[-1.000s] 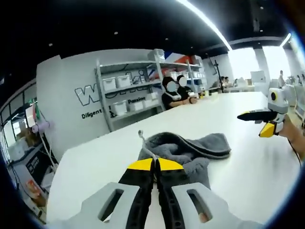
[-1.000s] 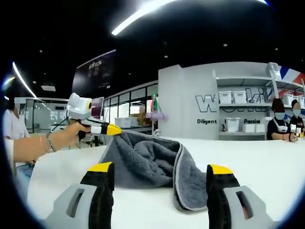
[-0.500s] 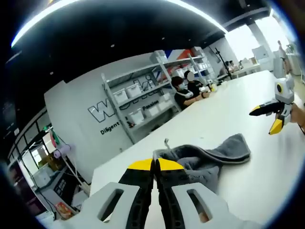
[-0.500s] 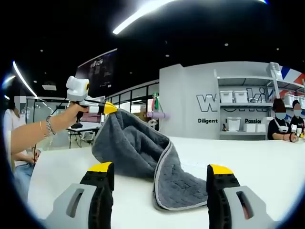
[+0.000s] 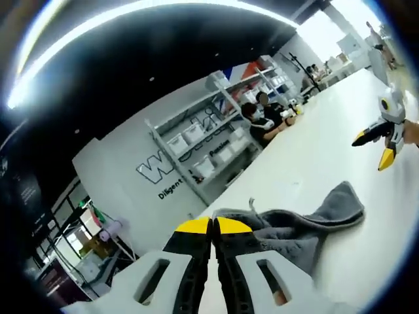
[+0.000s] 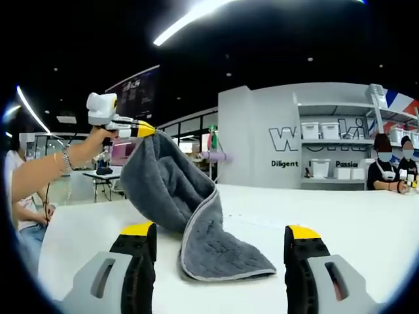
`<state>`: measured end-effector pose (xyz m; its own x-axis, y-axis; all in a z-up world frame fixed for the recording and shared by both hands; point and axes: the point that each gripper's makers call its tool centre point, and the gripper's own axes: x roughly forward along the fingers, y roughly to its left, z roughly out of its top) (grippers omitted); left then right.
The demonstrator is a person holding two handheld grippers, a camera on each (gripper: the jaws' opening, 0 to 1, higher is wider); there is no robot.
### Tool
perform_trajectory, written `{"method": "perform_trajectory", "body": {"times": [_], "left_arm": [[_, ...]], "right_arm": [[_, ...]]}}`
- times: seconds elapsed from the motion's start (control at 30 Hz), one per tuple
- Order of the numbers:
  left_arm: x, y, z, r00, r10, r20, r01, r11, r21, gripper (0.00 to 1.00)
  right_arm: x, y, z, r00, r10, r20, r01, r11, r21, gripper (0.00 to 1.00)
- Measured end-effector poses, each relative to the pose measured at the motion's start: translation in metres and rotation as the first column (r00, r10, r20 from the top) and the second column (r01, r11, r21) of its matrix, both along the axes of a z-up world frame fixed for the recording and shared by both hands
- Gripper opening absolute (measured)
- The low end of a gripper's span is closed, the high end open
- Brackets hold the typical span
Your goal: Fold the towel on the table until its edges align and the towel forms a compact rectangular stack.
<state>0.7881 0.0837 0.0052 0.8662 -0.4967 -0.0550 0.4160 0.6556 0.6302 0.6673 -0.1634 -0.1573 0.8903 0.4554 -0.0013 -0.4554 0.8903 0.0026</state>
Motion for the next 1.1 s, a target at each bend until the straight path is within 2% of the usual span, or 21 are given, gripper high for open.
{"method": "perform_trajectory", "body": {"times": [0.13, 0.17, 0.3, 0.5, 0.53, 0.67, 0.7, 0.73, 0.9, 1.1], "left_arm": [[-0.006, 0.001, 0.015, 0.999, -0.020, 0.034, 0.019, 0.999, 0.030, 0.01], [-0.011, 0.000, 0.020, 0.998, -0.049, 0.044, 0.047, 0.998, 0.038, 0.01], [-0.016, 0.005, 0.026, 0.995, -0.063, 0.071, 0.057, 0.995, 0.081, 0.01], [-0.019, 0.016, 0.012, 0.994, -0.091, 0.057, 0.083, 0.989, 0.124, 0.01], [-0.019, 0.017, 0.007, 0.994, -0.095, 0.055, 0.087, 0.988, 0.130, 0.01], [-0.033, 0.009, -0.020, 0.976, -0.215, -0.031, 0.217, 0.974, 0.067, 0.01], [-0.036, 0.007, -0.024, 0.972, -0.231, -0.037, 0.233, 0.970, 0.065, 0.01], [-0.040, 0.007, -0.035, 0.967, -0.249, -0.049, 0.252, 0.963, 0.098, 0.01], [-0.053, 0.008, -0.084, 0.948, -0.278, -0.154, 0.295, 0.950, 0.098, 0.01], [-0.083, 0.003, -0.138, 0.894, -0.361, -0.266, 0.398, 0.912, 0.098, 0.01]], "right_arm": [[0.000, 0.001, 0.000, 1.000, 0.001, 0.000, -0.001, 1.000, -0.004, 0.81], [0.000, 0.001, -0.002, 1.000, 0.001, -0.004, -0.001, 1.000, -0.008, 0.81], [0.000, 0.000, -0.003, 1.000, -0.003, -0.010, 0.003, 1.000, -0.005, 0.81], [0.000, 0.000, -0.003, 1.000, -0.003, -0.011, 0.003, 1.000, -0.015, 0.81], [0.002, 0.000, -0.004, 1.000, -0.005, -0.015, 0.005, 1.000, -0.022, 0.81], [0.004, 0.000, -0.005, 1.000, -0.008, -0.022, 0.007, 1.000, -0.022, 0.81], [0.004, -0.001, -0.004, 1.000, -0.009, -0.023, 0.009, 1.000, -0.021, 0.81], [0.004, -0.001, -0.004, 1.000, -0.011, -0.022, 0.011, 1.000, -0.019, 0.81], [0.007, 0.000, -0.002, 1.000, -0.011, -0.021, 0.011, 1.000, -0.020, 0.81], [0.009, 0.003, -0.005, 1.000, -0.011, -0.028, 0.011, 0.999, -0.032, 0.81]]}}
